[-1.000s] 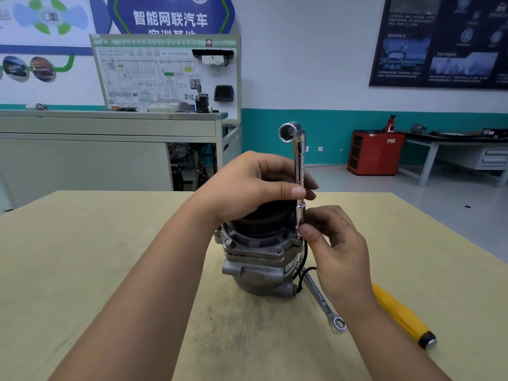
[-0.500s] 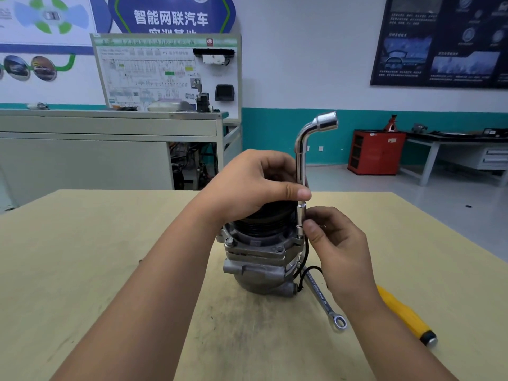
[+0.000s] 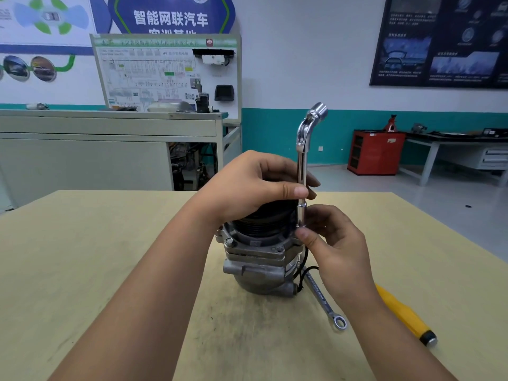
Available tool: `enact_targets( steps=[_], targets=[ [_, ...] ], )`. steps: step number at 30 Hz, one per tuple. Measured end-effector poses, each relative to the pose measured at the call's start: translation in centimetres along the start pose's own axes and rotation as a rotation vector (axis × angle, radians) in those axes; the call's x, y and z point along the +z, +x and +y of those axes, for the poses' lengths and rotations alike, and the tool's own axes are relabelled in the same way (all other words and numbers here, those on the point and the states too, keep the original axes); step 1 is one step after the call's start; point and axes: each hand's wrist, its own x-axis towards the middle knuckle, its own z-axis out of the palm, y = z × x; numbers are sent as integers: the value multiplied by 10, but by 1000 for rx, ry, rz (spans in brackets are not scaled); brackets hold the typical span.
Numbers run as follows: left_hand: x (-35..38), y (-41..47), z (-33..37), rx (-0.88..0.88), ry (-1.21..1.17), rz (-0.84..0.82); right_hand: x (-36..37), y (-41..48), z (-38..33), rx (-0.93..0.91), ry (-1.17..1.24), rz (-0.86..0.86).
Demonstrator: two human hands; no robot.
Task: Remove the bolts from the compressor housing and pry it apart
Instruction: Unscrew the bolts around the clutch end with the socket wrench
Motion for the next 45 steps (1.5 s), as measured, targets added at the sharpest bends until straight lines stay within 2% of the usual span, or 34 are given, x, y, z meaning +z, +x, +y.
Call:
enact_targets(
  steps=[12,16,25,36,45],
  targets=[
    [0,1,-1,-29,20,57,-1,1,1,-31,-12,-54],
    [2,0,1,-24,57,92,-3,2,-1,-107,-17,-50],
    [3,2,-1,-1,96,91,-1,-1,1,-2,0,-11],
    [-1,1,-3,-7,20,-4,-7,3,3,-13,-2,-2],
    [2,1,1,-23,72,90,2,-1,0,-49,-22,-2]
  ],
)
